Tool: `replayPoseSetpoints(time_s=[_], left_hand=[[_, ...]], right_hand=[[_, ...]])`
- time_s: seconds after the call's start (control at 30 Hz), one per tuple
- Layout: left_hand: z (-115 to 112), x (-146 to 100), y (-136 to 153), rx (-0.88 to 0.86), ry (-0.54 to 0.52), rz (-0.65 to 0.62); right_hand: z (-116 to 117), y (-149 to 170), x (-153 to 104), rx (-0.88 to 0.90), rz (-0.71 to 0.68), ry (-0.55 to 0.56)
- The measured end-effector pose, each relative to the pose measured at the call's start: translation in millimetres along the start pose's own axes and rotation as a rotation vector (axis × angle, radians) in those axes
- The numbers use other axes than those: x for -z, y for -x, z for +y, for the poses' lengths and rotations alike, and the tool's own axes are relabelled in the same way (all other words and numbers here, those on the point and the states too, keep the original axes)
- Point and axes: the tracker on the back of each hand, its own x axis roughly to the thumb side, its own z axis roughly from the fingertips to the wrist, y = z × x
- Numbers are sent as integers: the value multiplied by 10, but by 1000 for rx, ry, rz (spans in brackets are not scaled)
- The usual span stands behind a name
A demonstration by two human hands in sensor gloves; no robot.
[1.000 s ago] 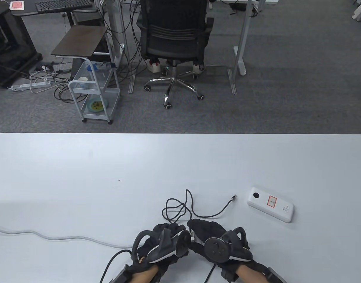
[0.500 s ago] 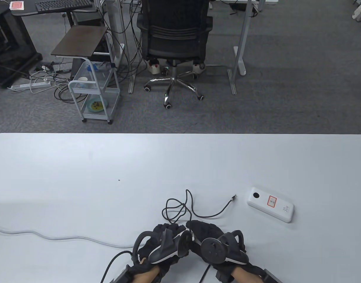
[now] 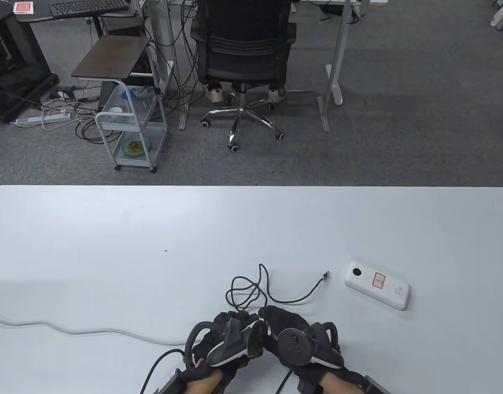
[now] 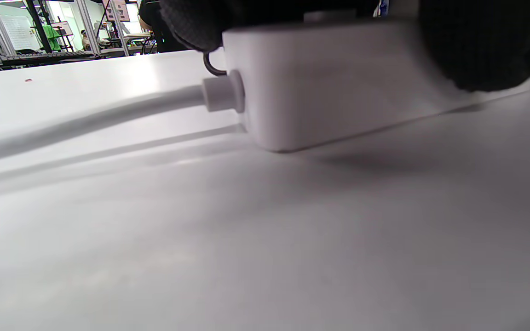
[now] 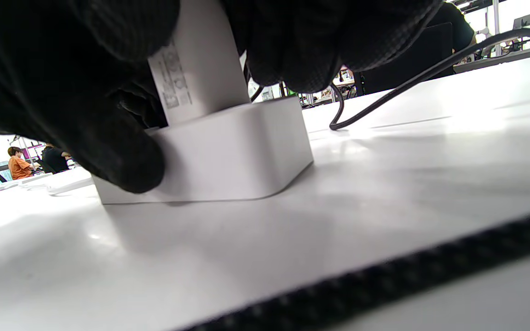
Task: Unplug the charger and disconnect the battery pack
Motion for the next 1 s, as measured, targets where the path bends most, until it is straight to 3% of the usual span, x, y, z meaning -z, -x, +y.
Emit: replayPoseSetpoints(time_s=[0.43,0.63,0.8,1.0], left_hand=[[-5,12,-5,3,-2,1],[5,20,-17,7,11,12],[14,26,-28,9,26,23],[4,22,-12,2,22,-4]], right_hand=[[-9,-17,-8,25,6,11],[-30,72,32,198,72,-64],[-38,-69,-46,-58,-41,68],[-55,-50,1,5,15,1]])
